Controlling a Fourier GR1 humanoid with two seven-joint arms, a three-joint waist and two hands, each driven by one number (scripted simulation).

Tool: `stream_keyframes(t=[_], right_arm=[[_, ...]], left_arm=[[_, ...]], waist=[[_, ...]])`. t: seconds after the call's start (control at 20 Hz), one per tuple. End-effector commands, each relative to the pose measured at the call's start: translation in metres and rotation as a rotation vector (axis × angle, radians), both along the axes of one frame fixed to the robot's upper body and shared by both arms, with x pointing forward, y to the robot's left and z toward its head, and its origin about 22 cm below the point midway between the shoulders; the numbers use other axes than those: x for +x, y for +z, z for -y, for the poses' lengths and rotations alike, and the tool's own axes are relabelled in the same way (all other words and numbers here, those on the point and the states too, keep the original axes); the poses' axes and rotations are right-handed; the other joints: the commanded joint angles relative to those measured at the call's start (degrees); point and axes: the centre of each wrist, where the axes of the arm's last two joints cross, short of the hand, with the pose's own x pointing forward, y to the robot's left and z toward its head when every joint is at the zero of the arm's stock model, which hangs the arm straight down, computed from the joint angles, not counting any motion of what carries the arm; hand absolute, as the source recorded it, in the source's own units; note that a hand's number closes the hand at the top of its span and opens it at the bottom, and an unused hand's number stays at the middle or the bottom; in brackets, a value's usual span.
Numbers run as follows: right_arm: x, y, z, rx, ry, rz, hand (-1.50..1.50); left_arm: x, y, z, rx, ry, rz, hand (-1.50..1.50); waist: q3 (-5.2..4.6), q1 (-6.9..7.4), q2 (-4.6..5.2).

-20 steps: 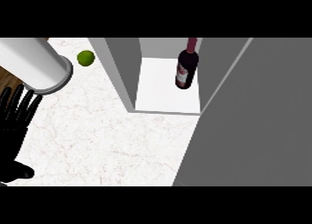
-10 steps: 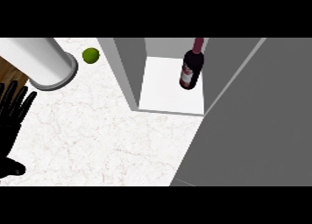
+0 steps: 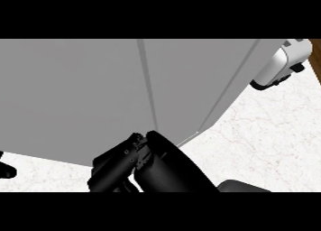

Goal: Pick up the wine, place it into the cabinet and close the cabinet

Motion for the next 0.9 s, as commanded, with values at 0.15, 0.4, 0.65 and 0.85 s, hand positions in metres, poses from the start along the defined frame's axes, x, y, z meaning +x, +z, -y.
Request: stream_keyframes(t=[0.15,0.4,0.65,0.85], right_arm=[[0.057,0.036,-0.047,0.026,-0.027,-0.066,1.50],[0.091,0.016,-0.048,0.064,-0.065,-0.122,1.50],[0.100,0.002,-0.031,0.082,-0.065,-0.189,1.50],[0.137,-0.010,-0.022,0.041,-0.131,-0.186,1.50]], left_arm=[[-0.007,-0.003,-0.011,-0.001,0.029,0.003,-1.50],[-0.018,-0.009,-0.008,0.000,0.024,-0.011,-1.50],[0.008,0.011,-0.030,-0.002,0.049,0.008,-1.50],[-0.011,0.003,-0.029,0.012,0.046,-0.001,-1.50]], waist=[[0.20,-1.28,-0.05],[0.25,-1.58,-0.14],[0.25,-2.72,-0.15],[0.26,-2.29,-0.17]])
